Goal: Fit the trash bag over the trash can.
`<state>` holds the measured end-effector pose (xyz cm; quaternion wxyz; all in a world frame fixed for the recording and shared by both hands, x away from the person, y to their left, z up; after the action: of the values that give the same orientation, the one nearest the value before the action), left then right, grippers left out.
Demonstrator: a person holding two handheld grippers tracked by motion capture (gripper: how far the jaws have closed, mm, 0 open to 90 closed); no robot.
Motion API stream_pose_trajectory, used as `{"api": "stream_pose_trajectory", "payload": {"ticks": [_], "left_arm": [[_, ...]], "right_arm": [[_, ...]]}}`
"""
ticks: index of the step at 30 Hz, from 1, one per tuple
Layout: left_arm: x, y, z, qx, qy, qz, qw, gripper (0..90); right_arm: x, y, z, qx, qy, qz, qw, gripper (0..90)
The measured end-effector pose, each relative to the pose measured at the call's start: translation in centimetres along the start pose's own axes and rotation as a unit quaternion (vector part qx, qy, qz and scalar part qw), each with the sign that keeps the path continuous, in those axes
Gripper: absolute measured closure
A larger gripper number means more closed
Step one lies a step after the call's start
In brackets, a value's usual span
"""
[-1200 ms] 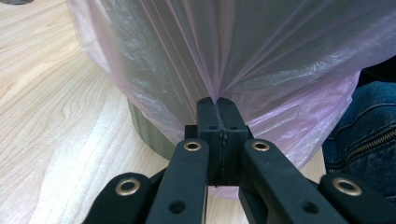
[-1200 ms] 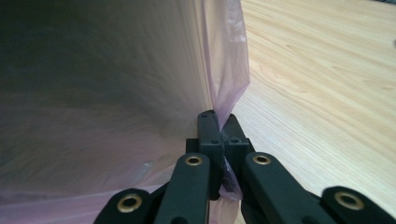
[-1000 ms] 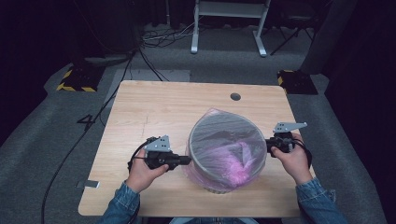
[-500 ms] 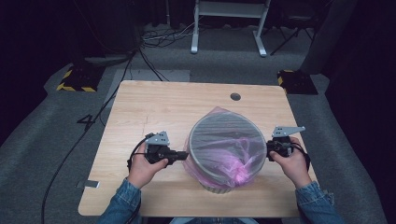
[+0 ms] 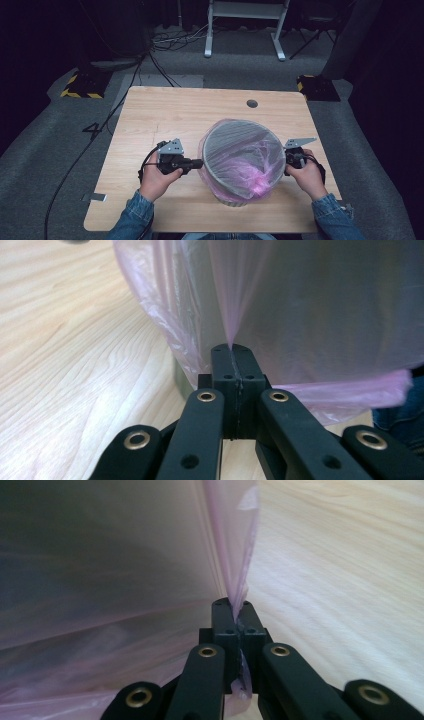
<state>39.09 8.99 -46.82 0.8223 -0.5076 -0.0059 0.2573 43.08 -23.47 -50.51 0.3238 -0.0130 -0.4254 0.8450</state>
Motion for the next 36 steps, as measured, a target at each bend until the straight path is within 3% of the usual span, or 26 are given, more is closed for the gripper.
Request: {"api": "stream_pose_trajectory", "payload": {"ticks": [1,2,3,4,6,7,11,13,14,15,18,19,20,24,25,31,34,35,36], "left_arm": [[0.0,0.0,0.0,0.000,0.000,0.000,1.0000,90.0],[0.5,0.8,-0.9,0.037,-0.001,0.007,0.9993,90.0],[0.5,0.8,-0.9,0.037,-0.001,0.007,0.9993,90.0],[0.8,1.9,-1.8,0.060,0.012,0.028,0.9977,90.0],[0.9,2.2,-2.1,0.065,0.018,0.033,0.9972,90.0],[0.9,2.8,-2.4,0.069,0.031,0.042,0.9962,90.0],[0.4,2.4,-1.9,0.060,0.024,0.021,0.9977,90.0],[-0.1,1.2,-0.9,0.023,0.020,0.008,0.9995,90.0],[-0.1,1.2,-0.9,0.023,0.020,0.008,0.9995,90.0],[-0.3,0.4,-0.3,0.016,0.001,-0.013,0.9998,90.0],[-0.2,0.0,0.0,0.022,-0.017,-0.027,0.9992,90.0],[0.0,0.0,-0.1,0.030,-0.027,-0.028,0.9988,90.0],[0.4,0.3,-0.4,0.040,-0.033,-0.022,0.9984,90.0],[0.9,1.2,-1.2,0.055,-0.029,-0.009,0.9980,90.0],[0.9,2.2,-1.8,0.074,-0.025,-0.006,0.9969,90.0],[0.6,3.2,-2.5,0.087,0.003,0.004,0.9962,90.0],[-0.3,3.1,-2.3,0.092,0.015,-0.003,0.9956,90.0],[-0.5,2.5,-2.0,0.081,0.009,-0.013,0.9966,90.0],[-0.5,2.5,-2.0,0.081,0.009,-0.013,0.9966,89.7]], "right_arm": [[0.0,0.0,0.0,0.000,0.000,0.000,1.0000,90.0],[0.4,-0.4,0.3,0.000,0.010,0.016,0.9998,90.0],[0.4,-0.4,0.3,0.000,0.010,0.016,0.9998,90.0],[0.6,-1.4,1.3,-0.024,0.013,0.023,0.9994,89.1],[0.5,-1.8,1.8,-0.035,0.017,0.024,0.9989,88.8],[0.3,-2.1,2.3,-0.044,0.022,0.022,0.9985,88.8],[-0.2,-1.5,2.1,-0.044,0.023,0.013,0.9987,90.0],[-0.7,-0.1,1.4,-0.001,0.040,0.011,0.9991,90.0],[-0.7,0.4,1.1,0.010,0.039,0.009,0.9992,90.0],[-0.7,0.9,0.8,0.019,0.035,0.009,0.9992,90.0],[0.0,1.9,0.4,0.030,0.032,0.021,0.9988,90.0],[0.0,1.9,0.4,0.030,0.032,0.021,0.9988,90.0],[0.9,2.0,0.6,0.027,0.030,0.035,0.9985,90.0],[1.5,1.8,1.2,0.011,0.033,0.046,0.9983,88.4],[1.5,1.7,1.7,0.003,0.040,0.045,0.9982,85.2],[0.9,1.4,2.6,-0.013,0.037,0.034,0.9986,89.4],[0.8,1.8,2.5,0.005,0.037,0.033,0.9988,90.0],[0.9,2.4,2.3,0.031,0.039,0.034,0.9982,90.0],[0.9,2.4,2.3,0.031,0.039,0.034,0.9982,90.0]]}}
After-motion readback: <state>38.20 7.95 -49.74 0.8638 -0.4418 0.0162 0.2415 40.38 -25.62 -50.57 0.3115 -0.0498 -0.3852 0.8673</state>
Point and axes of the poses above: each handheld gripper's, and its own axes: z roughly backward along the jaws, y roughly out of its underside, x roughly to its left, the point moved 6 cm from there along -z, roughly forward along the jaws, and after that the axes turned 1 degree about -x, right-handed, at the moved point
